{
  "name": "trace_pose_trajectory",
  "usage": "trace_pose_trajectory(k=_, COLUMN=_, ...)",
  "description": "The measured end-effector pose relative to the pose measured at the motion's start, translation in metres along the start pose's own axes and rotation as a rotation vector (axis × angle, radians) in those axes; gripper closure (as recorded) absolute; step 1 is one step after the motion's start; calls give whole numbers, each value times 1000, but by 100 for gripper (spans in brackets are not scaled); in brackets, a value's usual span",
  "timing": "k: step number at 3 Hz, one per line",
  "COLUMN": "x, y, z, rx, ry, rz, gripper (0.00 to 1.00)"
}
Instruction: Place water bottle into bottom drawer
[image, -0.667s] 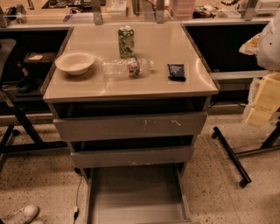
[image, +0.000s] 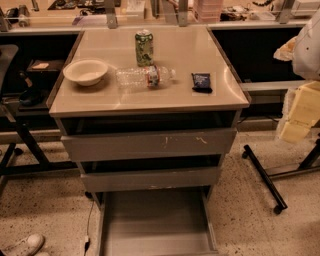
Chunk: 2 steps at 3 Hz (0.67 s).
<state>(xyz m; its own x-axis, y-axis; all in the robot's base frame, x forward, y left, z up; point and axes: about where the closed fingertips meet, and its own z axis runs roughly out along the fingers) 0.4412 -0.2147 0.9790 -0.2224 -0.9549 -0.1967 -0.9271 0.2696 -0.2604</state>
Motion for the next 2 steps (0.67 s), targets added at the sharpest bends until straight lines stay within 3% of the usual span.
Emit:
trace_pose_trajectory(k=1, x=-27, y=-33, z=10, rx=17, ry=7, rz=-19, gripper=0)
trace_pose_trajectory(k=2, x=-73, y=-79, z=28, rx=22, ry=-3, rz=-68, gripper=0)
